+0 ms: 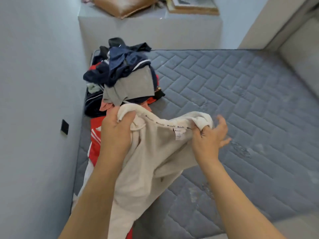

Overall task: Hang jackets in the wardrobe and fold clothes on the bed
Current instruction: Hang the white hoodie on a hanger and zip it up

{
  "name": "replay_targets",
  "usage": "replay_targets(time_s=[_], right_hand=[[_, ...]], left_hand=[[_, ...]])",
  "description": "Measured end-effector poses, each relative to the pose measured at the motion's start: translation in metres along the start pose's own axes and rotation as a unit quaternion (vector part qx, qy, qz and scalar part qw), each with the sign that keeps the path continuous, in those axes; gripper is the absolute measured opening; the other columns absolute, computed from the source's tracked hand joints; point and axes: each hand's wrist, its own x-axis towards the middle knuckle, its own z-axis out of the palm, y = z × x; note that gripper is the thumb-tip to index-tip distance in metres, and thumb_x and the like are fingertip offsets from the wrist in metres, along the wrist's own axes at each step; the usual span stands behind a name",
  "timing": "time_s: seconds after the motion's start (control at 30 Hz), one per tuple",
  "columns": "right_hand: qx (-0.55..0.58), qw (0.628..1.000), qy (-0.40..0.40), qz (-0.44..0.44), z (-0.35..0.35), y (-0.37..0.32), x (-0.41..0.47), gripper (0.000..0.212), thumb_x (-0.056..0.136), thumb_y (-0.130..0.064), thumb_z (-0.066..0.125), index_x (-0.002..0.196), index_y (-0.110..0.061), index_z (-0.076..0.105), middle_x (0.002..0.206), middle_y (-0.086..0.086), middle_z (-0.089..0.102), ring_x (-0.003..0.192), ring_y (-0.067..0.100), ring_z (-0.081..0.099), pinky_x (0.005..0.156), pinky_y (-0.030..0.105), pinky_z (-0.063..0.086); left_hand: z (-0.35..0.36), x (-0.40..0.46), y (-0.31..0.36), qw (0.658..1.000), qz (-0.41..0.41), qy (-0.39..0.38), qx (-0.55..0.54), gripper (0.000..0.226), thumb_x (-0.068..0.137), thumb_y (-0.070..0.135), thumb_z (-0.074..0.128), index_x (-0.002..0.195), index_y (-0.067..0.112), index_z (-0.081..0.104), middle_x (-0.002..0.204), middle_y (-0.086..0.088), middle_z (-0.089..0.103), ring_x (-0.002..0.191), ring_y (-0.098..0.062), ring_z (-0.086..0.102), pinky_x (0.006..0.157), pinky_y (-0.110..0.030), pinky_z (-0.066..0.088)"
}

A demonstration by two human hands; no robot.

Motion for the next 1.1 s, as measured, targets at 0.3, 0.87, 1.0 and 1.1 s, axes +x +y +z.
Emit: replay_targets(time_s=[0.3, 0.87, 1.0, 1.1], right_hand=[[0.374, 0.918, -0.095, 0.087, -0.26, 0.063, -0.031, 0.04, 0.076, -0.016, 0.06, 0.113, -0.033, 0.058, 0.11, -0.001, 0.069, 0.092, 0.012, 0.068, 0.078, 0.034, 0.056], [0.377, 0.627, 0.614, 0.296, -0.681, 0.411, -0.218, 0.031, 0.076, -0.006, 0.062, 0.058, -0.015, 0.038, 0.059, -0.001, 0.038, 0.053, 0.014, 0.037, 0.048, 0.024, 0.033], [0.545, 0.486, 0.567, 0.382, -0.745, 0.485, -0.266, 0.026, 0.09, -0.029, 0.059, 0.109, -0.011, 0.057, 0.107, 0.003, 0.063, 0.095, 0.029, 0.06, 0.09, 0.04, 0.051], [0.607, 0.531, 0.507, 0.303, -0.801, 0.515, -0.291, 0.043, 0.102, -0.038, 0.036, 0.128, -0.014, 0.059, 0.128, 0.009, 0.062, 0.123, 0.029, 0.056, 0.106, 0.043, 0.041]], left_hand=[[0.182, -0.145, 0.176, 0.899, -0.202, -0.187, -0.342, 0.042, 0.095, 0.028, 0.058, 0.129, 0.004, 0.059, 0.123, -0.02, 0.065, 0.109, -0.032, 0.066, 0.089, -0.044, 0.056], [0.482, -0.575, 0.368, 0.586, -0.294, -0.635, -0.408, 0.031, 0.097, 0.017, 0.04, 0.067, 0.018, 0.039, 0.063, 0.001, 0.036, 0.057, -0.013, 0.041, 0.06, -0.026, 0.039], [0.537, -0.683, 0.369, 0.517, -0.32, -0.712, -0.351, 0.033, 0.093, 0.016, 0.042, 0.063, 0.023, 0.029, 0.06, 0.003, 0.027, 0.051, -0.013, 0.034, 0.057, -0.025, 0.033], [0.576, -0.756, 0.364, 0.509, -0.314, -0.738, -0.313, 0.036, 0.094, 0.017, 0.046, 0.06, 0.022, 0.034, 0.057, 0.003, 0.035, 0.05, -0.013, 0.042, 0.059, -0.028, 0.039]])
